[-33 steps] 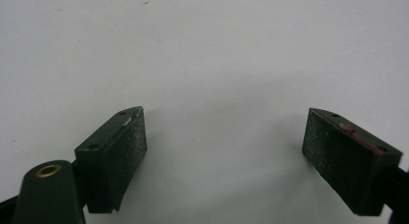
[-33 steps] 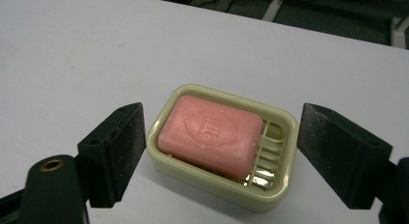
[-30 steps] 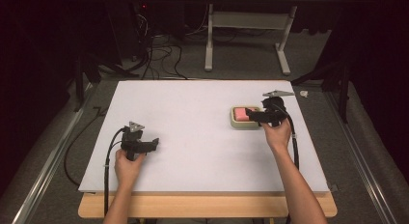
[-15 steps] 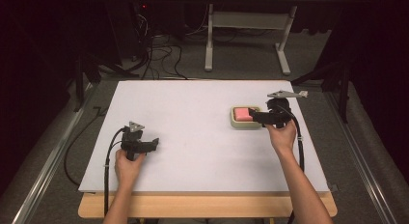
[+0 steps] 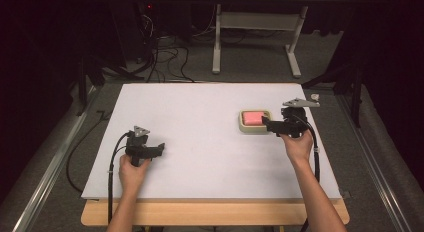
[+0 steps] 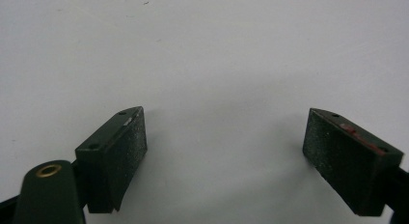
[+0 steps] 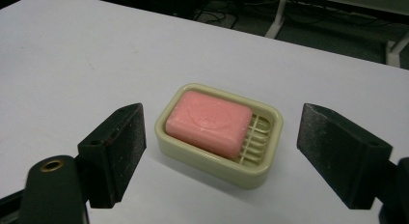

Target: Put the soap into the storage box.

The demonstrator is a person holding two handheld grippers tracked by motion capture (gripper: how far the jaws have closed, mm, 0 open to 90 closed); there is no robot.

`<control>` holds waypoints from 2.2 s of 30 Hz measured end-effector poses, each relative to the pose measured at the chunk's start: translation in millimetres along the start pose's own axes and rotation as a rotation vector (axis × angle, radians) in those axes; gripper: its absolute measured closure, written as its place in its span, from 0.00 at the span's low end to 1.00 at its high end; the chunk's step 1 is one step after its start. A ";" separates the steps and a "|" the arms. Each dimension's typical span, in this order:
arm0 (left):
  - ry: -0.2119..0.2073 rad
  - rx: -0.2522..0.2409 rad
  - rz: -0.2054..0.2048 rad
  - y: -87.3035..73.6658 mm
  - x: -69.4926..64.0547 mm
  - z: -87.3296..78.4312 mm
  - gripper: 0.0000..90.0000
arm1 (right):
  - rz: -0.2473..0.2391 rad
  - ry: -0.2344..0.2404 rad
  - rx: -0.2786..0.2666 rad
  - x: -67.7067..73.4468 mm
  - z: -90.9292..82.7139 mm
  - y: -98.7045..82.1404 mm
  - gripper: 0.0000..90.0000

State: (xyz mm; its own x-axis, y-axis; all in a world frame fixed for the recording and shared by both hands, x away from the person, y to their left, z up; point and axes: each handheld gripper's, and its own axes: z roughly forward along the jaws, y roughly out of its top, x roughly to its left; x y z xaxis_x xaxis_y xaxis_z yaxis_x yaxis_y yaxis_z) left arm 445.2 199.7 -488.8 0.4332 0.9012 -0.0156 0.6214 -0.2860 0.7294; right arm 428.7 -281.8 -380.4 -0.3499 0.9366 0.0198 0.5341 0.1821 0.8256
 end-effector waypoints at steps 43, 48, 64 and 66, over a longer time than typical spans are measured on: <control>0.001 0.001 0.001 0.0 -0.2 -0.1 0.18 | 0.057 0.015 -0.078 -12.6 -39.5 -41.3 0.21; 0.002 0.000 0.002 0.0 -0.3 -0.1 0.18 | 0.070 0.020 -0.088 -12.8 -43.4 -47.6 0.21; 0.001 0.002 0.002 0.0 -0.2 -0.2 0.18 | 0.074 0.036 -0.100 -9.0 -48.8 -59.9 0.21; 0.001 0.001 0.002 0.0 -0.2 -0.1 0.18 | 0.077 0.046 -0.102 -7.3 -49.9 -62.2 0.21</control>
State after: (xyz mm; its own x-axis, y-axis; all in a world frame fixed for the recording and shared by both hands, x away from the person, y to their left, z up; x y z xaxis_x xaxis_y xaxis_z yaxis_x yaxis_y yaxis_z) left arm 445.0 199.6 -488.7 0.4337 0.9010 -0.0139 0.6215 -0.2879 0.7286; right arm 359.6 -314.9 -403.8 -0.3472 0.9314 0.1089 0.4805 0.0771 0.8736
